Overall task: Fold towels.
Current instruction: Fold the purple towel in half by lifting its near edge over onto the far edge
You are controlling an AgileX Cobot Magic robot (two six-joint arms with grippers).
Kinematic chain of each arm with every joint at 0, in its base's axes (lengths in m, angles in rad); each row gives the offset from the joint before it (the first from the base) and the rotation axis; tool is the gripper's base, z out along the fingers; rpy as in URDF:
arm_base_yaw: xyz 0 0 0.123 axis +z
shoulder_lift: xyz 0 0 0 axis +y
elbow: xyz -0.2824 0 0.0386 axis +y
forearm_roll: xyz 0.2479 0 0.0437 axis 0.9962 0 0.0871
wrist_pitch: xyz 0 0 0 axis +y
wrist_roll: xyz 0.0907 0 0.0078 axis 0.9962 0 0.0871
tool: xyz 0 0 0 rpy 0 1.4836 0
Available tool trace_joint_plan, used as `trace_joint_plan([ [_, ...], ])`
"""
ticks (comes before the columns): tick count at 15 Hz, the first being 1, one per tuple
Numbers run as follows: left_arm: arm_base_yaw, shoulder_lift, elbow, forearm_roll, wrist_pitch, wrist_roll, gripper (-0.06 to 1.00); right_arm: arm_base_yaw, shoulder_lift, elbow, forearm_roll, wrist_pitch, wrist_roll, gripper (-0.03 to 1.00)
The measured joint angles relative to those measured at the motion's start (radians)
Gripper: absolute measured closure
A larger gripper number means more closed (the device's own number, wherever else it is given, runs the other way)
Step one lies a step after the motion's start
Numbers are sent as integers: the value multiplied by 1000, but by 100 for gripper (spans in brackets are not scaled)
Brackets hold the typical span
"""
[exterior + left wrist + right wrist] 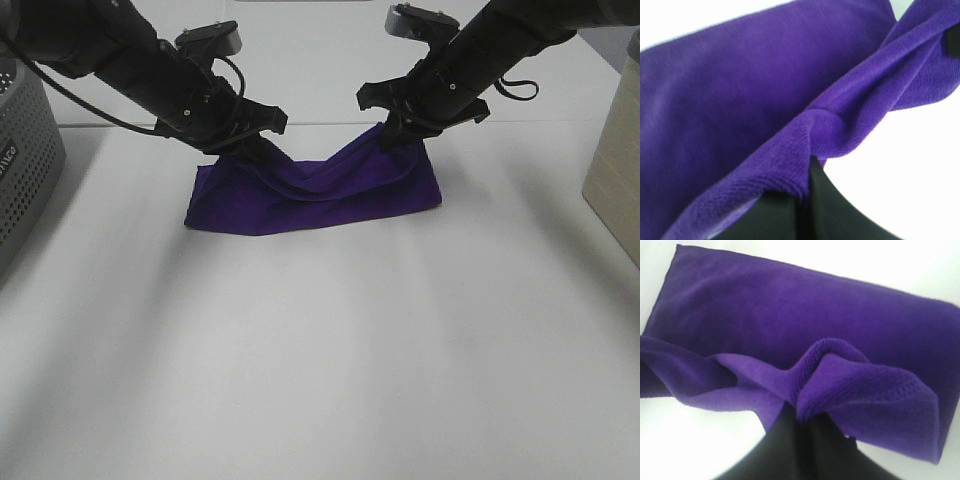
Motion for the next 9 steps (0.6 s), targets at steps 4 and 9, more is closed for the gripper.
trace_joint_plan([
  [4, 0, 128, -133, 11, -92, 15, 94, -19, 134, -139, -66, 6, 60, 95],
  [9, 0, 148, -149, 34, -189, 32, 94, -63, 199, -273, -71, -2, 79, 95],
])
